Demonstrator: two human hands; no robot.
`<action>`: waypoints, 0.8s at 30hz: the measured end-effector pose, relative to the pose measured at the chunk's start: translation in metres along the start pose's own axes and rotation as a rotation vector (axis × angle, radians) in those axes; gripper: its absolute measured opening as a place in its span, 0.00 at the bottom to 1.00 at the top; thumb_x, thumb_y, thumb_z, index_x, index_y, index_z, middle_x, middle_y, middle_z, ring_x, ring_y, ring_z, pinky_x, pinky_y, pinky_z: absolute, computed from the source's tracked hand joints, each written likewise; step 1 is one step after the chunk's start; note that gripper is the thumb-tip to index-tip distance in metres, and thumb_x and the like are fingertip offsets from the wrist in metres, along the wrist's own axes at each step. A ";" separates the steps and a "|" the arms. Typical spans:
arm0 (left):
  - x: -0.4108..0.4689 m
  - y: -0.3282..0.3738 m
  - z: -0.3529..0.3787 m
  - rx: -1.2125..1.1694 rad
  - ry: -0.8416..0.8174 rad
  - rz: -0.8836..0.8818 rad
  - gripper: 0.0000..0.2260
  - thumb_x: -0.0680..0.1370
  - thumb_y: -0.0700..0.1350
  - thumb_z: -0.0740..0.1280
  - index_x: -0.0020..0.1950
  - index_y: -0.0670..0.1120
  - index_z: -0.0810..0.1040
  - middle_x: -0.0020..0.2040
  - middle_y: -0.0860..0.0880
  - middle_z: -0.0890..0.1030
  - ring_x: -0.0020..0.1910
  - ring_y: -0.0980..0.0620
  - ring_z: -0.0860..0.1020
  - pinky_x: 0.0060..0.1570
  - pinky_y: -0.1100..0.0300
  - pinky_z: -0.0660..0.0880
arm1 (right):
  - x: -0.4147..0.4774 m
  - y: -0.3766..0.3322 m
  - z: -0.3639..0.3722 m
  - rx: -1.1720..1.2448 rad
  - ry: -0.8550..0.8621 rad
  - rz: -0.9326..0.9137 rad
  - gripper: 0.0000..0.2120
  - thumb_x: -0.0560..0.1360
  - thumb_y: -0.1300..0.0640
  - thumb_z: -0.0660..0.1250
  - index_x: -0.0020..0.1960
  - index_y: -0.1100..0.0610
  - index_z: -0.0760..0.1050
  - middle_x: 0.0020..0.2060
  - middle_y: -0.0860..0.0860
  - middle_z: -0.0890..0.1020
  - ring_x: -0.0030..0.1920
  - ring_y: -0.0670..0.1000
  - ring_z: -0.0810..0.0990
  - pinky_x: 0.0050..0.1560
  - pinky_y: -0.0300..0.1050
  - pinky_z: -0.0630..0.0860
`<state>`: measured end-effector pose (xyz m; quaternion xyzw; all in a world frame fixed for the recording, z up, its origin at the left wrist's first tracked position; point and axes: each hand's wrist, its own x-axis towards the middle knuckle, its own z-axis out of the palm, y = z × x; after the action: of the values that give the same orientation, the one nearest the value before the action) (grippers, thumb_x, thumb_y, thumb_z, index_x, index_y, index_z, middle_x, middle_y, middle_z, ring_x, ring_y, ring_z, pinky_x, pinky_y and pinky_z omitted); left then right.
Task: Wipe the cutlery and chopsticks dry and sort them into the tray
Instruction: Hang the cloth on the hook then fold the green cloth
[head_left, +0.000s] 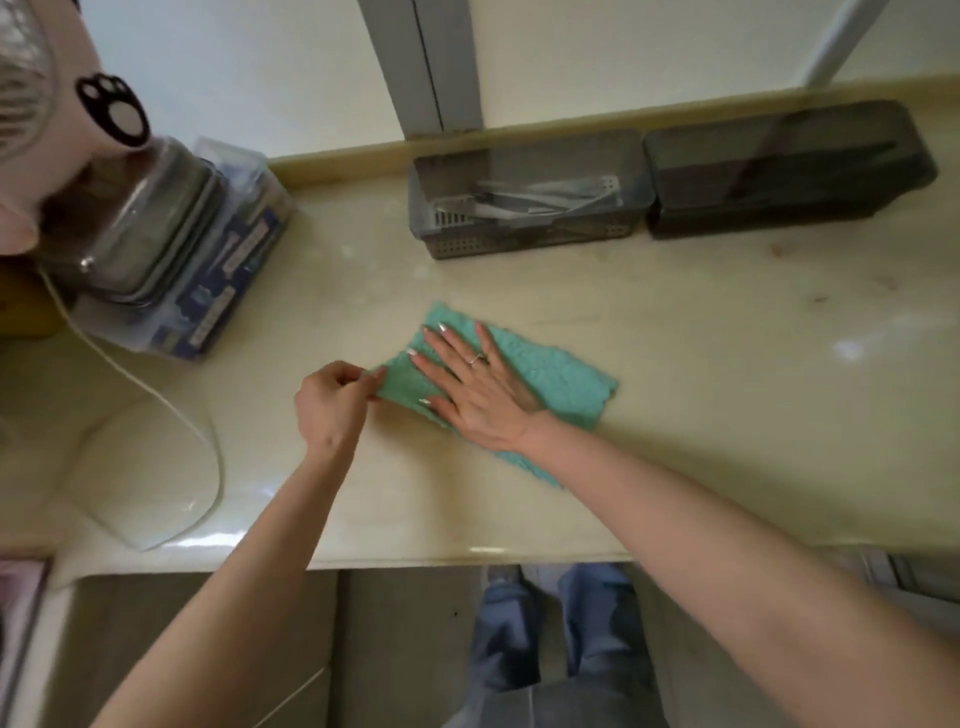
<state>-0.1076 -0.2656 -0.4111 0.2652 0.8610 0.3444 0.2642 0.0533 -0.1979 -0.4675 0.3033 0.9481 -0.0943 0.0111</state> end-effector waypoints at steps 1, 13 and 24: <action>0.004 -0.009 -0.013 -0.018 0.041 -0.022 0.07 0.69 0.48 0.72 0.34 0.47 0.79 0.31 0.48 0.80 0.38 0.45 0.78 0.42 0.52 0.73 | 0.010 -0.017 0.001 0.002 -0.010 -0.021 0.30 0.79 0.41 0.37 0.78 0.51 0.46 0.77 0.54 0.46 0.77 0.54 0.43 0.73 0.62 0.43; -0.022 -0.092 -0.083 0.316 0.179 0.252 0.13 0.78 0.48 0.64 0.60 0.44 0.72 0.57 0.43 0.74 0.58 0.45 0.72 0.56 0.49 0.71 | 0.027 -0.154 0.011 -0.161 -0.110 -0.682 0.24 0.81 0.41 0.46 0.72 0.49 0.64 0.72 0.47 0.67 0.75 0.52 0.56 0.72 0.62 0.46; -0.053 -0.101 -0.062 0.422 -0.162 0.762 0.25 0.81 0.55 0.48 0.75 0.45 0.58 0.76 0.46 0.58 0.76 0.48 0.53 0.74 0.47 0.45 | -0.052 -0.131 0.013 0.472 0.385 -0.149 0.07 0.74 0.58 0.65 0.47 0.58 0.81 0.47 0.54 0.81 0.50 0.55 0.76 0.57 0.52 0.71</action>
<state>-0.1362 -0.3904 -0.4319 0.6378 0.7298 0.2122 0.1250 0.0200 -0.3349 -0.4531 0.2394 0.9044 -0.2531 -0.2463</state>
